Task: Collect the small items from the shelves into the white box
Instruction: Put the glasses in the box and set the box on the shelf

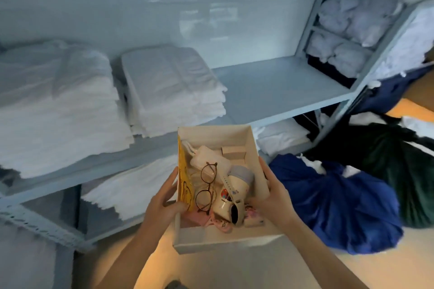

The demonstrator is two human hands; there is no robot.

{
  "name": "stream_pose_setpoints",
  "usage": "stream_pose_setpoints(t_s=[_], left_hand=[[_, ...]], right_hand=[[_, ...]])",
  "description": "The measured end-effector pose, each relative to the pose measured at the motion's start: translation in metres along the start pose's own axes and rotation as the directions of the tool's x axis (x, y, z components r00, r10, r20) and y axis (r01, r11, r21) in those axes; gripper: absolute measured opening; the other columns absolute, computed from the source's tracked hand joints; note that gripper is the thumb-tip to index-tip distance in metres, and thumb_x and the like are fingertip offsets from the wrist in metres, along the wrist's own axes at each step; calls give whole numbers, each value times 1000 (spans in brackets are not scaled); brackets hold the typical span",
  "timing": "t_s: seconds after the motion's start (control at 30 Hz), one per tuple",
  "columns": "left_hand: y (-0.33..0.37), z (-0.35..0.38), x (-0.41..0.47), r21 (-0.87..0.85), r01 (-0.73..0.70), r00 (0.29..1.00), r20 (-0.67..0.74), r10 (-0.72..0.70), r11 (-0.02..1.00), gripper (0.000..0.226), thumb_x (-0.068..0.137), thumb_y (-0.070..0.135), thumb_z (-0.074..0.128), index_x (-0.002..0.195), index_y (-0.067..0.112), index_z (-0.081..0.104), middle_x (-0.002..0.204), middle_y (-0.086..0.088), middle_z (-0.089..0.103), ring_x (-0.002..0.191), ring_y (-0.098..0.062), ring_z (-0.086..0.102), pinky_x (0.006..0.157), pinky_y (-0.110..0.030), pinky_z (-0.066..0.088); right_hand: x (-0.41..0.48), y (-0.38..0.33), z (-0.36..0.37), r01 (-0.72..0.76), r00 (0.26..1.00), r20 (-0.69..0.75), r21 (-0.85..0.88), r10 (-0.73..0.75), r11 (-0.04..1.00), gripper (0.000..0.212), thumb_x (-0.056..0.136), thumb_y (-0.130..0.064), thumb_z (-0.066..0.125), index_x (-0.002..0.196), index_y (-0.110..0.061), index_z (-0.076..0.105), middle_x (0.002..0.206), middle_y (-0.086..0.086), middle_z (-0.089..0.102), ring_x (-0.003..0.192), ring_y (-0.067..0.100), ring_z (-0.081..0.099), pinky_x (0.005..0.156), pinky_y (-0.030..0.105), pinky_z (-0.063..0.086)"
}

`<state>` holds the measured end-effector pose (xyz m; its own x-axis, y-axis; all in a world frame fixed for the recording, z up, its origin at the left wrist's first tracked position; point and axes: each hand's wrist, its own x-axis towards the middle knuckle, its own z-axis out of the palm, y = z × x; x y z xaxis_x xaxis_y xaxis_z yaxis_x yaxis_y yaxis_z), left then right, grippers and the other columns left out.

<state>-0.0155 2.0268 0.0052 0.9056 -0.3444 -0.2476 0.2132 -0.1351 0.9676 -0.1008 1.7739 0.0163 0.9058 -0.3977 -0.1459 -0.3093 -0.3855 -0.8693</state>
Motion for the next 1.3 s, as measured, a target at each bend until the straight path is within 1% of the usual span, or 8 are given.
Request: stream_pose_setpoints(t_s=[0.17, 0.3, 0.43, 0.53, 0.6, 0.97, 1.17, 1.3], left_hand=[[18, 49, 61, 25, 53, 985, 165, -57, 998, 90, 47, 30, 69, 124, 69, 45, 137, 7, 57, 125, -20, 54, 98, -52, 49], [34, 82, 120, 29, 24, 969, 246, -30, 999, 90, 51, 21, 67, 129, 61, 46, 137, 7, 58, 125, -21, 54, 89, -41, 55], [53, 109, 193, 29, 26, 954, 298, -34, 999, 89, 54, 14, 63, 129, 61, 48, 138, 9, 56, 128, -22, 52, 99, -51, 49], [71, 127, 248, 48, 11, 943, 331, -27, 999, 87, 55, 13, 62, 127, 60, 49, 135, 16, 58, 127, -14, 52, 91, -38, 53], [81, 137, 283, 76, -14, 931, 366, -15, 997, 86, 56, 14, 61, 128, 60, 49, 131, 25, 58, 124, -7, 53, 84, -30, 53], [97, 199, 416, 106, 15, 891, 449, -61, 994, 83, 66, 8, 57, 130, 59, 47, 130, 18, 61, 115, -15, 61, 87, -35, 56], [74, 248, 464, 99, 102, 924, 360, -131, 990, 89, 60, 8, 54, 132, 59, 45, 132, 8, 62, 107, -22, 67, 88, -49, 56], [66, 284, 486, 85, 144, 952, 259, -161, 986, 86, 61, 6, 53, 128, 59, 50, 125, -3, 67, 102, -23, 68, 79, -38, 57]], right_hand=[[29, 27, -42, -43, 983, -178, 26, 47, 999, 90, 78, -4, 71, 144, -46, 27, 110, -22, 63, 97, -4, 64, 75, 4, 45], [69, 34, -68, -69, 965, -251, 22, 73, 997, 95, 74, -12, 73, 149, -46, 25, 116, -25, 63, 94, -12, 61, 71, 9, 46], [127, 36, -88, -63, 943, -325, 20, 66, 998, 95, 76, -13, 74, 147, -48, 23, 104, -36, 57, 91, -13, 59, 75, 12, 48], [174, 37, -99, -65, 917, -391, 45, 77, 997, 90, 77, -17, 75, 148, -43, 27, 98, -29, 62, 93, -8, 60, 86, 23, 51], [205, 40, -107, -74, 908, -408, 70, 96, 995, 93, 75, -14, 77, 147, -46, 27, 98, -27, 63, 91, -11, 60, 79, 18, 50], [341, 77, -151, -124, 915, -379, 57, 136, 991, 96, 73, -19, 78, 146, -50, 23, 99, -19, 67, 95, 2, 65, 86, 34, 57], [410, 124, -189, -151, 961, -230, 28, 153, 988, 102, 71, -19, 79, 146, -55, 20, 104, -24, 65, 95, -1, 64, 84, 36, 58], [456, 148, -216, -135, 984, -111, 16, 136, 991, 90, 72, -29, 77, 139, -61, 26, 110, -20, 68, 99, 2, 66, 82, 38, 59]])
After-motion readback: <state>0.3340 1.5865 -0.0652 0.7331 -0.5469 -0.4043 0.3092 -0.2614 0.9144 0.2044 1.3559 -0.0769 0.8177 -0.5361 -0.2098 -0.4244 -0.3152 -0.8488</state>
